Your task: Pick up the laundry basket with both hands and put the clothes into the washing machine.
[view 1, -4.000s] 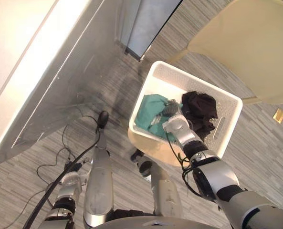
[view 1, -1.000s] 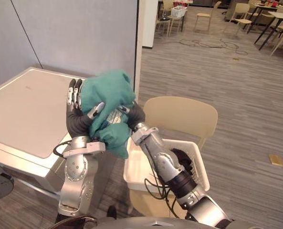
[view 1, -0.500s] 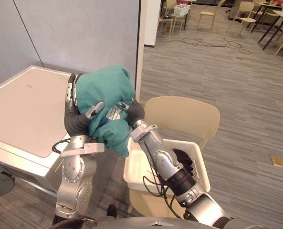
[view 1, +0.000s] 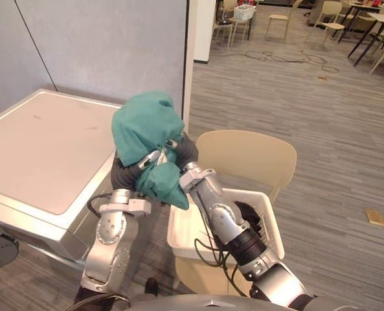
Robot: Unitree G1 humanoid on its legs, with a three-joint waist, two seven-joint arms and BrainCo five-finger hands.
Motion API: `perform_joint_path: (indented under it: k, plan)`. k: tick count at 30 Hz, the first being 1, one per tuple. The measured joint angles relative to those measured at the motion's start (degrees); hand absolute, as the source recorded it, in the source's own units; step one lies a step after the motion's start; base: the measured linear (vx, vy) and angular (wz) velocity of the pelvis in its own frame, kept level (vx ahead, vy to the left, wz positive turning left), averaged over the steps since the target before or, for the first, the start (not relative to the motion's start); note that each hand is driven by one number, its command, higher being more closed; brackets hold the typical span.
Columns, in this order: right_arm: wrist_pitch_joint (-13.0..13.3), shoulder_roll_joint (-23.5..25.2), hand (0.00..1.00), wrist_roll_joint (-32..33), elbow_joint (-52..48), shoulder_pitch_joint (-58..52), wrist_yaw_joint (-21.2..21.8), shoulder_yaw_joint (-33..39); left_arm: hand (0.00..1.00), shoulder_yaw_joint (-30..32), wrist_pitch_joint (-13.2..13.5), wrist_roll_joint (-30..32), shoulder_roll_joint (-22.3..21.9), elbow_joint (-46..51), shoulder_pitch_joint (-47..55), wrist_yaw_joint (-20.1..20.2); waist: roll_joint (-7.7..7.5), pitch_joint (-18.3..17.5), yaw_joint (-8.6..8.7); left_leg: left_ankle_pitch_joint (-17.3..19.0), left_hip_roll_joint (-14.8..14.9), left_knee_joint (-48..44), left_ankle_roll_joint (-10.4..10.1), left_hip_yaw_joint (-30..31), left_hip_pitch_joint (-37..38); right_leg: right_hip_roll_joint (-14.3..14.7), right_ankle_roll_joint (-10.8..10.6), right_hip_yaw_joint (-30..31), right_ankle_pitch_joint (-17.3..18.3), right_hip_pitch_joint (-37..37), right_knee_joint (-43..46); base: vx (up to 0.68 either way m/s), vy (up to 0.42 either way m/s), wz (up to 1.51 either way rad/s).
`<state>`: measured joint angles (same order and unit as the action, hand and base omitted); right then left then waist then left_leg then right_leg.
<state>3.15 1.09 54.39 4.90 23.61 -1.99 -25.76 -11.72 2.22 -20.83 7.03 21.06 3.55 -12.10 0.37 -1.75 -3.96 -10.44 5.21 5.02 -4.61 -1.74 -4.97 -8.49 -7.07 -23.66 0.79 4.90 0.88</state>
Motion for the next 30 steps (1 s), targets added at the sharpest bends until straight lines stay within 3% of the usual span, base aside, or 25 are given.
perform_joint_path:
  k: [18,19,26,30]
  plan:
    - [-0.9,-0.3,1.00,0.4,0.0,0.0,-2.0,-0.6,1.00,-0.9,0.2,0.7,1.4,-6.0,-4.5,-1.7,0.00,-1.8,0.91,-0.1,0.2,0.0,-0.1,-0.1,-0.3,0.1,0.1,0.8,-0.1,-0.9,0.3,0.00,-0.007,-0.02]
    - [-0.9,-0.3,0.00,0.4,0.0,0.0,-2.0,-0.6,1.00,-0.9,0.2,0.6,1.4,-6.0,-4.5,-1.8,0.00,-1.8,0.93,-0.1,0.2,0.0,-0.1,-0.1,-0.3,0.1,0.1,0.8,-0.1,-0.9,0.3,0.00,0.000,0.00]
    - [-1.0,-1.9,0.00,1.8,-0.4,-0.7,-1.9,-2.2,1.00,-1.3,0.7,-4.4,1.0,-8.1,-4.5,-2.3,-0.08,-1.9,1.11,0.0,0.3,0.0,-0.1,-0.4,-0.4,0.1,0.1,0.9,-0.1,-1.0,0.0,0.00,0.000,0.00]
    - [-2.4,-5.7,0.00,2.0,-9.2,-10.9,1.0,-3.9,1.00,0.0,0.5,-8.3,0.8,-14.3,-5.2,-3.8,-0.52,-2.2,1.42,0.1,0.4,0.0,-0.1,-1.6,-0.6,0.1,0.2,1.7,-0.2,-1.7,-0.2,0.01,-0.010,-0.08]
